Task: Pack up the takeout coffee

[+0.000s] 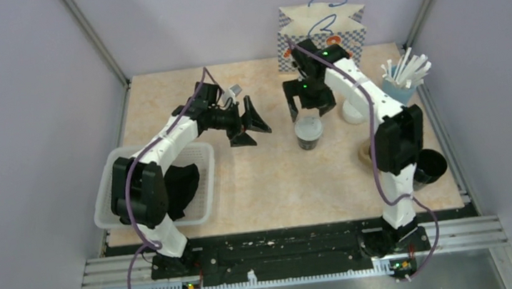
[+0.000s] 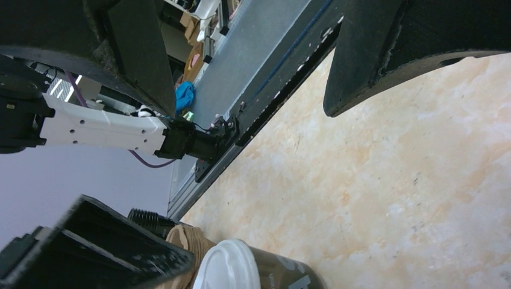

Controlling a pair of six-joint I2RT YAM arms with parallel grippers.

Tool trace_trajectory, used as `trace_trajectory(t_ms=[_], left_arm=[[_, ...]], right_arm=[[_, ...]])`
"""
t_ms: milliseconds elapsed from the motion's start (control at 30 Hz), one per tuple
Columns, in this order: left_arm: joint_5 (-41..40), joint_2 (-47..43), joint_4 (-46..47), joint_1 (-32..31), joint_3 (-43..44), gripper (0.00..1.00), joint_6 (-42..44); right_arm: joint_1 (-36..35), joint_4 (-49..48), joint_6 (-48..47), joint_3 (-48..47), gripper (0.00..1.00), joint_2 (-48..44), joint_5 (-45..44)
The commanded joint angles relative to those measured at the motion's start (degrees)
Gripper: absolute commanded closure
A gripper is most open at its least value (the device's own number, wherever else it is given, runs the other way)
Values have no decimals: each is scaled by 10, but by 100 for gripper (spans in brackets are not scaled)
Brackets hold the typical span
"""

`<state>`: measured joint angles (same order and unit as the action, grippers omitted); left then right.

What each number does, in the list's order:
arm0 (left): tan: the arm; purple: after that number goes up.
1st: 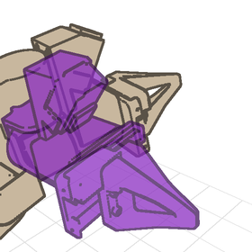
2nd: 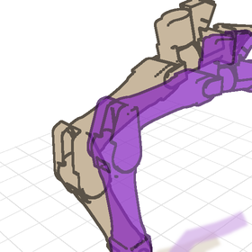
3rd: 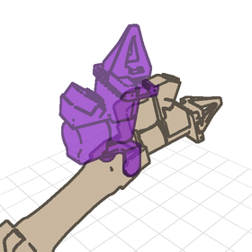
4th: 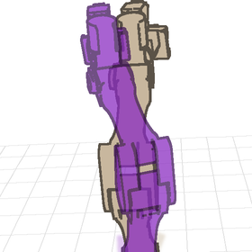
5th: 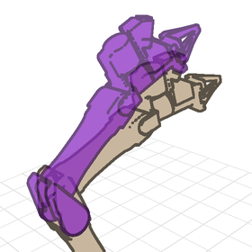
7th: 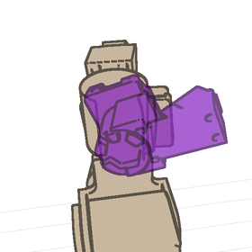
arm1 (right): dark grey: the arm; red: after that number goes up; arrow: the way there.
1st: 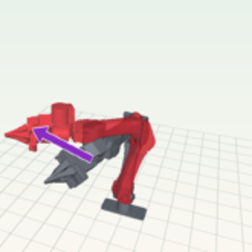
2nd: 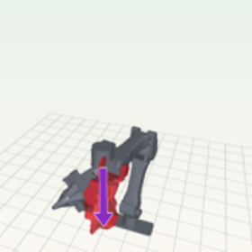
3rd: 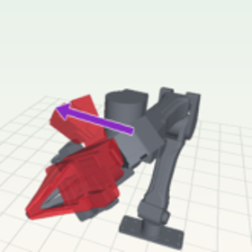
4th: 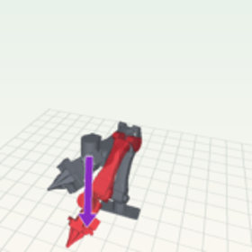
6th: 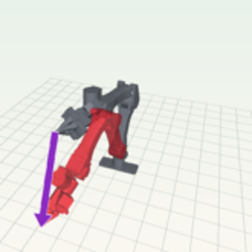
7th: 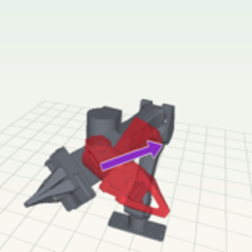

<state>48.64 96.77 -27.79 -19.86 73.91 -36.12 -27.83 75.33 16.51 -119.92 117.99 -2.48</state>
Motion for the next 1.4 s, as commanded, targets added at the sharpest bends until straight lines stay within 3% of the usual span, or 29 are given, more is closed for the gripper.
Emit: trace_trajectory(t_ms=[0,167,267,467,667,900,1367], left_arm=[[4,33,31,-43,48,3,-19],[-15,94,87,-83,89,16,-59],[-22,126,125,-86,98,25,-84],[-29,187,125,-88,148,16,-82],[-29,241,148,-92,176,23,-110],[-35,281,149,-99,217,21,-119],[-62,277,139,-106,184,34,-94]], right_arm=[[86,-129,23,144,12,-158,177],[208,-338,79,388,15,-273,399],[243,-417,97,469,17,-280,477],[248,-443,72,508,21,-262,476],[262,-447,51,517,25,-237,463],[267,-480,59,525,32,-193,484],[266,-547,92,564,38,-168,505]])
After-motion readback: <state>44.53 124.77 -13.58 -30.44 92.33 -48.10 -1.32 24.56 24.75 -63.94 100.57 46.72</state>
